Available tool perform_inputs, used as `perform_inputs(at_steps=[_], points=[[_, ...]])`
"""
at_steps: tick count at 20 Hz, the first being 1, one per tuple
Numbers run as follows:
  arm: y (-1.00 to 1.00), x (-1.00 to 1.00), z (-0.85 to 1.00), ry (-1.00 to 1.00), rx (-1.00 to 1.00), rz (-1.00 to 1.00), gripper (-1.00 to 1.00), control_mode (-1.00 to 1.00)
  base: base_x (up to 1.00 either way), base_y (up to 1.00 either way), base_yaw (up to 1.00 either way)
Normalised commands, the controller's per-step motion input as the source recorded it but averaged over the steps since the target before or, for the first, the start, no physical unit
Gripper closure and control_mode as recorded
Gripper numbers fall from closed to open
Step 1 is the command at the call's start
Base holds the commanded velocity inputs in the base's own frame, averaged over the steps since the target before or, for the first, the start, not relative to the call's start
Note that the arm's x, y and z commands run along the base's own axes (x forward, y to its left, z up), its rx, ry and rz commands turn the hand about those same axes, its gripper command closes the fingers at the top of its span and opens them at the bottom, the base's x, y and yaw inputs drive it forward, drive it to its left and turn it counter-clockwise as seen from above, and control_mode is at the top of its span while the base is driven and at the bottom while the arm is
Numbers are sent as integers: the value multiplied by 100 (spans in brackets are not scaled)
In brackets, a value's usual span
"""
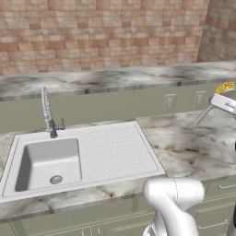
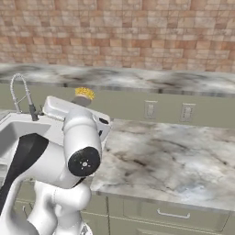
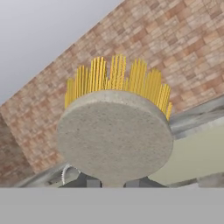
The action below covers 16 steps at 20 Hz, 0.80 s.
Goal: Grab the spray bottle from the cabinet, then place it next to the cutting board for sanitizing. Then grab the dish brush from the countertop next to the sink and place it next to the cutting board.
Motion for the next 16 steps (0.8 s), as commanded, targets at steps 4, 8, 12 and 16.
perform_inputs(at_steps=[4, 8, 12, 16], points=[[0, -83, 22, -10, 0, 0, 100, -100, 0, 0, 0], [4, -67, 17, -8, 0, 0, 100, -100, 0, 0, 0], [0, 0, 0, 0, 0, 0, 100, 100, -81, 2, 0], [0, 0, 0, 0, 0, 0, 100, 100, -100, 7, 0]])
